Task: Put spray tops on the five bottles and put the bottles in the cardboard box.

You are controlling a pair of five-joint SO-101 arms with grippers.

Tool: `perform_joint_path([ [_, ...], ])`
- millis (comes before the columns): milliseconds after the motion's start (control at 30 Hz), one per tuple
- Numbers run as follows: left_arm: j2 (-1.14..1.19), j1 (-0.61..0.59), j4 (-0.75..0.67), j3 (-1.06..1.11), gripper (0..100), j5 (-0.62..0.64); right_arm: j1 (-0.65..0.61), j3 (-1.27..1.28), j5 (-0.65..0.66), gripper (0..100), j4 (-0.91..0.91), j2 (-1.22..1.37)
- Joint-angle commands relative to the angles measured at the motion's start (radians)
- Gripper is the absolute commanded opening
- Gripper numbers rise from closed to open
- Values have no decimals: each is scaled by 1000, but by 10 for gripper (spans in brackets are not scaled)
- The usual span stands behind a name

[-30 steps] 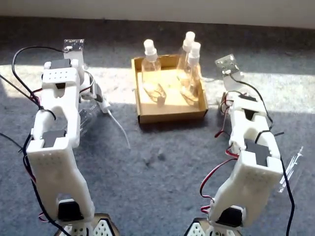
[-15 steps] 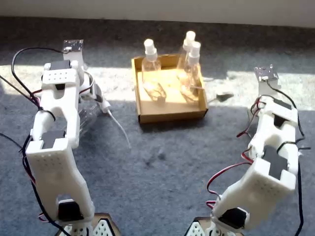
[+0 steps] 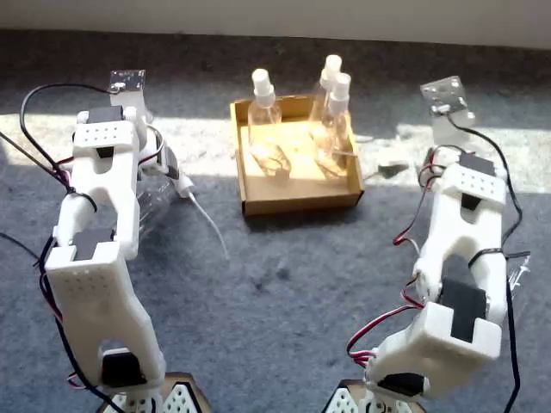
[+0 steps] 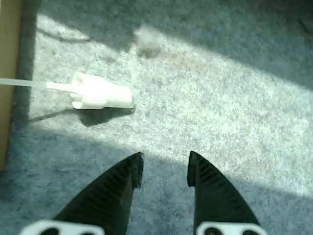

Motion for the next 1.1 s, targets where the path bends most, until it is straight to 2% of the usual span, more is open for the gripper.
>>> perform_joint_path([
  [0,-13,-4,-12,2,238,-8,-79,-4,115,142,-33,-54],
  [67,-12,-5,-14,2,238,-8,-101,-10,100,142,-4,-48],
  [133,-12,-5,-28,2,238,-11,-111,-35,-46,142,208,-30],
  [167,-12,-5,-37,4,238,-12,-108,-108,-144,142,294,-22],
  [267,-12,-5,-63,4,238,-12,-70,-354,-585,142,476,30],
  [400,-12,-4,-52,13,238,-12,-81,-593,-937,152,611,189],
  [533,-13,-5,-55,35,238,-14,-130,-826,-1169,223,762,367],
  [667,-13,-5,-55,38,238,-14,-143,-1052,-1375,232,839,549],
  [800,-13,-5,-55,39,238,-14,-125,-1271,-1455,232,866,691],
  [1067,-13,-5,-71,47,238,-14,-124,-1552,-1455,232,857,889],
])
